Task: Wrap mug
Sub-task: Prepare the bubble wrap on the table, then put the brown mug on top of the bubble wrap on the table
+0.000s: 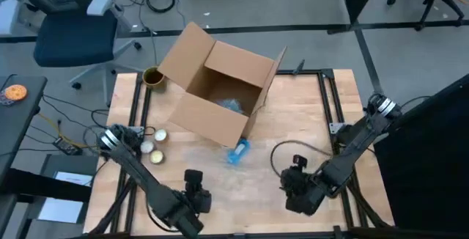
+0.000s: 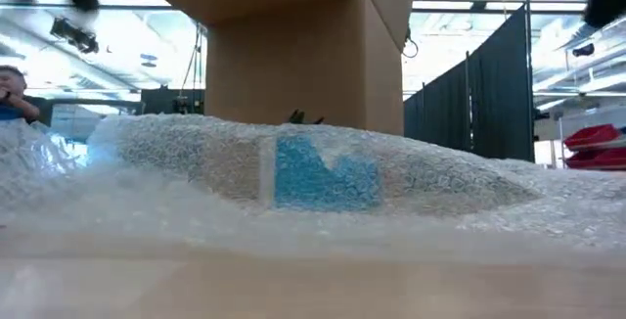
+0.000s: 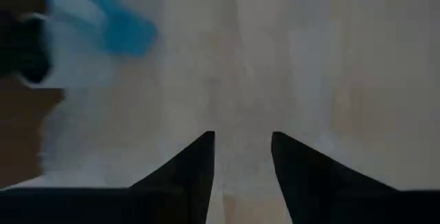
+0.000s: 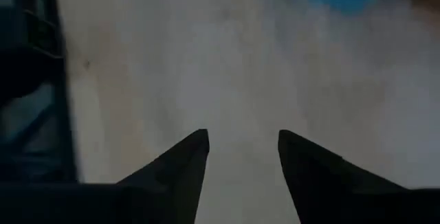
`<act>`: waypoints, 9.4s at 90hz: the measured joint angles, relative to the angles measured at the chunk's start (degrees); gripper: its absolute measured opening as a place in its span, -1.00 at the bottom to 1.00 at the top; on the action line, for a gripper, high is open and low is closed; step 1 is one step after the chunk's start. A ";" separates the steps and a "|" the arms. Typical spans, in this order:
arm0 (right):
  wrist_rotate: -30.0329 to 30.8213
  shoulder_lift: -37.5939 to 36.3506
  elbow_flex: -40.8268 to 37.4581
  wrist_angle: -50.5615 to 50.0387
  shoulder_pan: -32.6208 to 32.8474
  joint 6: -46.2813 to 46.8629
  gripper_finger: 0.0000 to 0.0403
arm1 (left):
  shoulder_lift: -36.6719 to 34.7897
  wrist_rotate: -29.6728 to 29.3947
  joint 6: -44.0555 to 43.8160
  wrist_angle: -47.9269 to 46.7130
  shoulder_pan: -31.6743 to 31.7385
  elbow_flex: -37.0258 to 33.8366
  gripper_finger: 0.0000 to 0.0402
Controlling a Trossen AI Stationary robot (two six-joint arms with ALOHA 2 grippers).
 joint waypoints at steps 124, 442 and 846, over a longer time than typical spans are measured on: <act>8.76 16.99 -0.10 21.40 -11.16 -13.31 -0.21 | -23.11 -2.35 3.42 15.28 3.30 -10.43 -0.35; 10.73 21.61 -0.04 29.21 -5.90 -1.96 -0.21 | -53.03 15.04 58.70 7.84 93.57 -45.66 -0.35; 5.48 6.71 -0.06 -4.79 5.35 17.67 -0.21 | -48.46 26.75 -4.83 22.60 16.62 -35.76 -0.94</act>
